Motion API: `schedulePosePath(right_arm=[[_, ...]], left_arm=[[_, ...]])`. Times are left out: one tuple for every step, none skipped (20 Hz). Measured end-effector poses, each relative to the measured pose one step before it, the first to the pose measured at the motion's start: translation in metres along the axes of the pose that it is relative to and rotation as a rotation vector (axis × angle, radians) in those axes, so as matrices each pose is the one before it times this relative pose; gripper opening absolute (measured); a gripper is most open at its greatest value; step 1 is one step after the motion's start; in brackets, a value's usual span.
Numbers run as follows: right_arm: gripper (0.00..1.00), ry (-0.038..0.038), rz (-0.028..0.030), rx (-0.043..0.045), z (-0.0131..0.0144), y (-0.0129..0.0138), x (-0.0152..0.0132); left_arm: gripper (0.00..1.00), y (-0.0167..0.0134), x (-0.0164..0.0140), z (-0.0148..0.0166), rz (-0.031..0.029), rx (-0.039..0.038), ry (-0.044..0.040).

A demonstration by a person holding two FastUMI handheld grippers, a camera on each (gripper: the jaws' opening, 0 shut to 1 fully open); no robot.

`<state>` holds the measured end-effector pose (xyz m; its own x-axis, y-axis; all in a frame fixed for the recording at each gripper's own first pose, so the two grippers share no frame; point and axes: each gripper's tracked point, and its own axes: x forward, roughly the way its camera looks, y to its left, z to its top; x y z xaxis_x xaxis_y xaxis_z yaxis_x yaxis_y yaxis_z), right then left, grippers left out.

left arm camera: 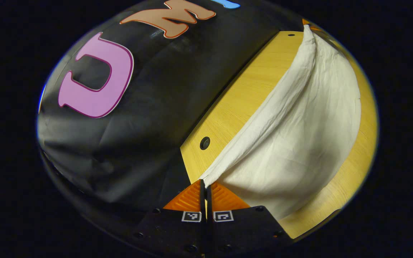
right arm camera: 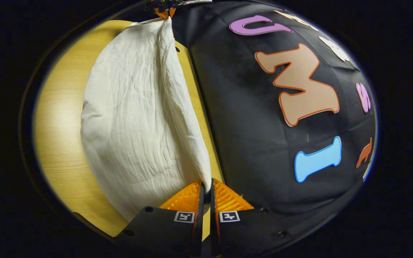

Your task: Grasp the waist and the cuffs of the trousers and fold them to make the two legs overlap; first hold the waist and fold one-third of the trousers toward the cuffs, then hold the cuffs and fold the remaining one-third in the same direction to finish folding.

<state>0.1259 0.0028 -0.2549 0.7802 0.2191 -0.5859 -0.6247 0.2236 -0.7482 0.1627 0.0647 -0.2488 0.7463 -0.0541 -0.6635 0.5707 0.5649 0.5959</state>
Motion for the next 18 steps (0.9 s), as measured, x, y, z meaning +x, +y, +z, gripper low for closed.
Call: schedulePosePath(right_arm=[[0.11,0.00912,0.01184,0.01133,-0.00234,0.00359,0.01073],[0.11,0.00962,0.01050,0.00910,-0.00161,0.00290,0.01124],[0.11,0.01112,0.01180,0.00388,-0.00388,0.00612,0.01030],[0.11,0.01269,0.01605,0.00477,-0.00373,0.00603,0.01138],[0.11,0.01688,0.02344,0.00547,-0.00424,0.00725,0.01225],[0.11,0.02210,0.01722,0.00093,-0.00463,0.00751,0.00998],[0.11,0.02034,0.00768,0.00423,-0.00478,0.00649,0.00886],[0.12,0.02359,-0.02007,-0.00480,-0.00116,-0.00023,0.00274],[0.14,0.01338,-0.03965,-0.02104,-0.00202,-0.00438,0.00948],[0.29,0.01007,-0.03262,0.00026,0.00197,-0.00578,0.00292],[0.31,0.00777,-0.03150,0.01868,-0.00023,-0.00485,0.00554],[0.56,0.00103,-0.02961,0.03020,0.00368,-0.00693,0.00164],[0.77,-0.00256,-0.02828,0.04583,0.00326,-0.00685,-0.00427],[0.97,-0.00900,-0.02435,0.05076,0.00403,-0.00762,-0.00136],[1.00,-0.00600,-0.02269,0.06156,0.00135,-0.00684,-0.00504],[1.00,-0.00052,-0.01873,0.06895,-0.00027,-0.00431,-0.00620],[0.98,-0.00032,-0.01611,0.07142,-0.00244,-0.00563,-0.00794],[0.98,0.00723,-0.01600,0.06940,-0.00413,-0.00643,-0.00892]], left_arm=[[0.00,-0.00028,0.01004,0.00235,-0.00351,-0.01426,-0.00240],[0.00,-0.00267,0.00827,0.00123,-0.00925,-0.00749,0.00211],[0.00,-0.00372,0.00988,0.00052,-0.01253,0.00039,0.00529],[0.00,-0.00498,0.01004,-0.00136,-0.01719,0.00173,0.00971],[0.00,-0.00518,0.01122,-0.00088,-0.01412,0.00260,0.00794],[0.00,-0.00433,0.00942,0.00004,-0.01119,0.00081,0.00555],[0.00,-0.00364,0.00678,-0.00094,-0.00444,-0.00274,0.00470],[0.00,-0.00338,0.00682,0.00111,-0.00056,-0.01128,0.00047],[0.00,-0.00321,0.00557,0.00091,0.00630,-0.01662,-0.00101],[0.00,-0.00009,0.00156,-0.00071,0.01788,-0.01495,0.00043],[0.00,-0.00093,0.00307,-0.00073,0.00991,-0.01968,0.00389],[0.25,-0.00247,-0.00025,-0.00069,0.00437,-0.02066,-0.00028],[0.50,-0.00165,0.00275,-0.00131,0.00399,-0.02265,-0.00302],[0.75,-0.00041,-0.00808,0.00067,0.01750,-0.03183,-0.01048],[1.00,0.00061,0.00279,0.00211,0.01338,-0.02620,-0.00621],[0.95,0.00294,-0.00978,0.00336,0.01791,-0.03737,-0.01363],[0.95,-0.00126,-0.00529,0.00379,0.00884,-0.04320,-0.01564],[0.95,0.00383,-0.01166,0.00719,0.00972,-0.04772,-0.01550]])
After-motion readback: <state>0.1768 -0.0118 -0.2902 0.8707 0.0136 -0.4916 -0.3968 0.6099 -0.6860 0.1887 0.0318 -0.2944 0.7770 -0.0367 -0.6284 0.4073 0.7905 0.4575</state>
